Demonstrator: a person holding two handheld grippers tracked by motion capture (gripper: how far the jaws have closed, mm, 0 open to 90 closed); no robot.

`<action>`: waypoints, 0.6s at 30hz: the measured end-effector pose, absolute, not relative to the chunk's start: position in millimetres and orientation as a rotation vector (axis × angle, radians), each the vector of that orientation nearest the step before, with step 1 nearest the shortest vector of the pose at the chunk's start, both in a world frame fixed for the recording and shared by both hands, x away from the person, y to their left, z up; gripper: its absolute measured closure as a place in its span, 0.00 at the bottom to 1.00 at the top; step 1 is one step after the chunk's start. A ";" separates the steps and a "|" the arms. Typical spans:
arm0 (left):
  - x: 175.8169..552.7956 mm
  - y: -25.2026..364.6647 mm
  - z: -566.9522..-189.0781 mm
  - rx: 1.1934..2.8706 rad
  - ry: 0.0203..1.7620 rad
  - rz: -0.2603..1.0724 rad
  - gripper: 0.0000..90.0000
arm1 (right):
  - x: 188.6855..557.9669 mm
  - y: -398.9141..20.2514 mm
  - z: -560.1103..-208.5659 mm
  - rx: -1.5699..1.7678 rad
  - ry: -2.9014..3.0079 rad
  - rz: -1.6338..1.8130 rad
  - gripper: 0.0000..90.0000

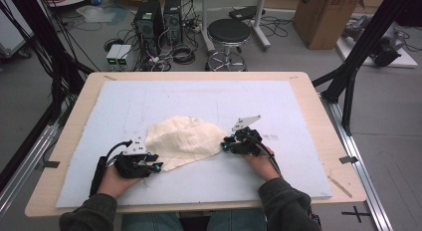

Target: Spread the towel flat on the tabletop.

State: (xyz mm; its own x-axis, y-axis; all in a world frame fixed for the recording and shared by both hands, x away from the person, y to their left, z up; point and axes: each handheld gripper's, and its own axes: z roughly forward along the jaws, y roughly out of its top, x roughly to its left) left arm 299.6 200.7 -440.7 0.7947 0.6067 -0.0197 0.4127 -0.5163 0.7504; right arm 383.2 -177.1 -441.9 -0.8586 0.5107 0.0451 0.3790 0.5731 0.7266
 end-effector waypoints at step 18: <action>289.8 204.5 -426.1 2.115 0.710 0.365 0.98 | 360.3 -197.4 -415.3 0.732 2.641 1.271 0.95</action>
